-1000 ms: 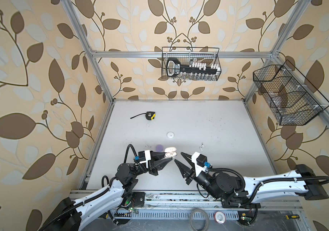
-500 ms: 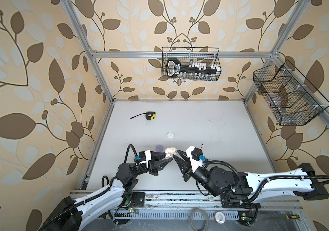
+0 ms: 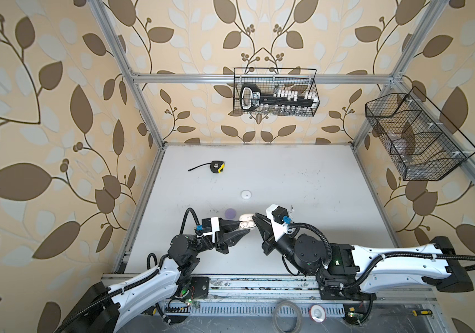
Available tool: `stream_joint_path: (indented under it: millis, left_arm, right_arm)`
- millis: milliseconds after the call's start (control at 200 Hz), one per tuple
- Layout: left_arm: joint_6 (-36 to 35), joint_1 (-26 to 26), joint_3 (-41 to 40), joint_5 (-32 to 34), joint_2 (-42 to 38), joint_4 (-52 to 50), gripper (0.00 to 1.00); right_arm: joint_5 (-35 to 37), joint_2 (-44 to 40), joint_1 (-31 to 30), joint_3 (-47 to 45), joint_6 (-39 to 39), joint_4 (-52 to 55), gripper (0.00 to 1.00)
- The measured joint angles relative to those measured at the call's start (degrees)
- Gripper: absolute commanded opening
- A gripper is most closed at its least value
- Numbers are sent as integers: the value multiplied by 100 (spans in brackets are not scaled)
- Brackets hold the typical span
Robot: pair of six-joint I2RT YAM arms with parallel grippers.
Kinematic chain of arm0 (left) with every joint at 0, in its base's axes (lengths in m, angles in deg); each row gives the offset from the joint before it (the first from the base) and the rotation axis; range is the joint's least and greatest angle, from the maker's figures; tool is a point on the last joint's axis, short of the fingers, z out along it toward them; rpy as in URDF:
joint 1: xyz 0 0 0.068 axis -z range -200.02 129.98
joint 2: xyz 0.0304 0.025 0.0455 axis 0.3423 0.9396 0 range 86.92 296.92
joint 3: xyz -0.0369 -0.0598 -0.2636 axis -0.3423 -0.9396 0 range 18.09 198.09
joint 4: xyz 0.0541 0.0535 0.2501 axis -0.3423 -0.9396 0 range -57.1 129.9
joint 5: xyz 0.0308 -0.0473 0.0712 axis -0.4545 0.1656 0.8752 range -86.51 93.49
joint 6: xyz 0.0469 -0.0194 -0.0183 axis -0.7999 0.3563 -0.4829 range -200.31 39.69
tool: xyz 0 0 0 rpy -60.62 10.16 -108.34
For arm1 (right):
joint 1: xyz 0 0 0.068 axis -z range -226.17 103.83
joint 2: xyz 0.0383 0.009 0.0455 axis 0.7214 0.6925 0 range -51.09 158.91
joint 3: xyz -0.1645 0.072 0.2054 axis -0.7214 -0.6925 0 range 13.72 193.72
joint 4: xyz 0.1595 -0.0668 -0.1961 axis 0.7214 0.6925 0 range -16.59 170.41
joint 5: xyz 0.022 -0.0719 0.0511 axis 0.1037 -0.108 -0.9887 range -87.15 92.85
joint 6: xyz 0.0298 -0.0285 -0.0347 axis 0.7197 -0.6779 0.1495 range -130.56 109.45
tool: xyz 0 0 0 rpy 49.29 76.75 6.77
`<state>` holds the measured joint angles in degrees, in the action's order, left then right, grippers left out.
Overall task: Insert wireless bluetooth earbuds into charging case
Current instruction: Insert the wireless bluetooth earbud into the charging case, then close the charging case at the center of the table.
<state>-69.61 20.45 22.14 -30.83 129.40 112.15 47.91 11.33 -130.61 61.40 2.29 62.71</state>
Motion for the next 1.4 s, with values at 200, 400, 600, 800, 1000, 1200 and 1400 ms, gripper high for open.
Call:
stream_joint_path:
  millis: [200,400,600,800,1000,1200,1400]
  left_arm:
    - [-2,2,0,-2,0,4,0]
    - [-2,2,0,-2,0,4,0]
    - [-2,7,4,-48,79,9,0]
    - [0,9,42,-175,354,66,0]
    - [4,9,103,-302,461,170,0]
    - [4,9,103,-319,485,177,0]
    - [4,9,114,-321,487,177,0]
  right_arm:
    - [157,-105,-52,35,138,234,22]
    - [-142,-804,741,-7,651,678,25]
    - [-1606,-986,2465,-271,1342,885,32]
    - [-3023,-98,2903,-264,1532,1034,34]
    - [-3915,439,2813,-101,1497,977,33]
    - [-4170,400,2542,85,1342,737,31]
    - [-4336,214,2476,92,1244,533,24]
